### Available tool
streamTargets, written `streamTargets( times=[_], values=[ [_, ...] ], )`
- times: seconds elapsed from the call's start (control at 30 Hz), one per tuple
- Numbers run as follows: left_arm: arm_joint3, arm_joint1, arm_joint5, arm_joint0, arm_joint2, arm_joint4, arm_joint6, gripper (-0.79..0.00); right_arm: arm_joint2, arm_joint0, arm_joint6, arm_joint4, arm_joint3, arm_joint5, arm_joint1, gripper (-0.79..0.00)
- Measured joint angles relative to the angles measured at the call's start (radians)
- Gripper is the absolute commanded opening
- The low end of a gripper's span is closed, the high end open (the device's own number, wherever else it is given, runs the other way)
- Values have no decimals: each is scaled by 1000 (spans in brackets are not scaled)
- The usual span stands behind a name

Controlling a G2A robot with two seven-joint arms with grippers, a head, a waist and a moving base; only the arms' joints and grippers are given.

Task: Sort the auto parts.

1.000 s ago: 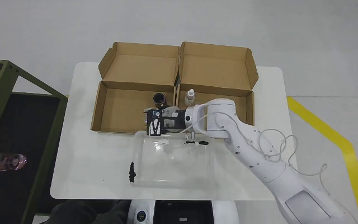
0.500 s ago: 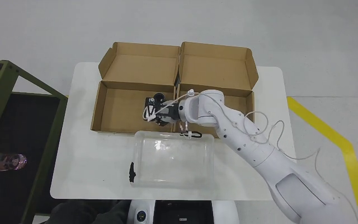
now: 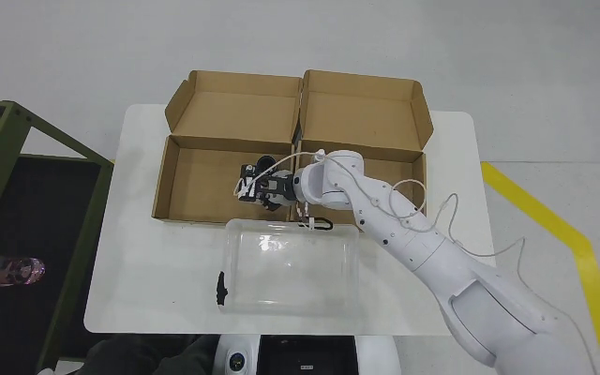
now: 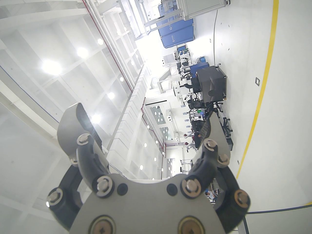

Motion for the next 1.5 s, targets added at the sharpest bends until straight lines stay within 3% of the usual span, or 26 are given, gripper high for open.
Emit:
streamTargets(
  times=[0.17,0.33,0.43,0.73,1.03,1.33,1.5],
  values=[
    [0,0,0,0,0,0,0,0,-15,10,-7,-10,52,2,-17,-742],
    [0,0,0,0,0,0,0,0,-26,19,-14,-19,89,6,-32,-542],
    [0,0,0,0,0,0,0,0,-30,23,-15,-25,107,9,-40,-493],
    [0,0,0,0,0,0,0,0,-31,30,-29,-40,139,5,-56,-465],
    [0,0,0,0,0,0,0,0,15,20,-47,-46,53,-12,-45,-431],
    [0,0,0,0,0,0,0,0,121,-36,-23,-61,-134,-64,3,-403],
    [0,0,0,0,0,0,0,0,219,-117,17,-63,-293,-110,47,-397]
  ],
)
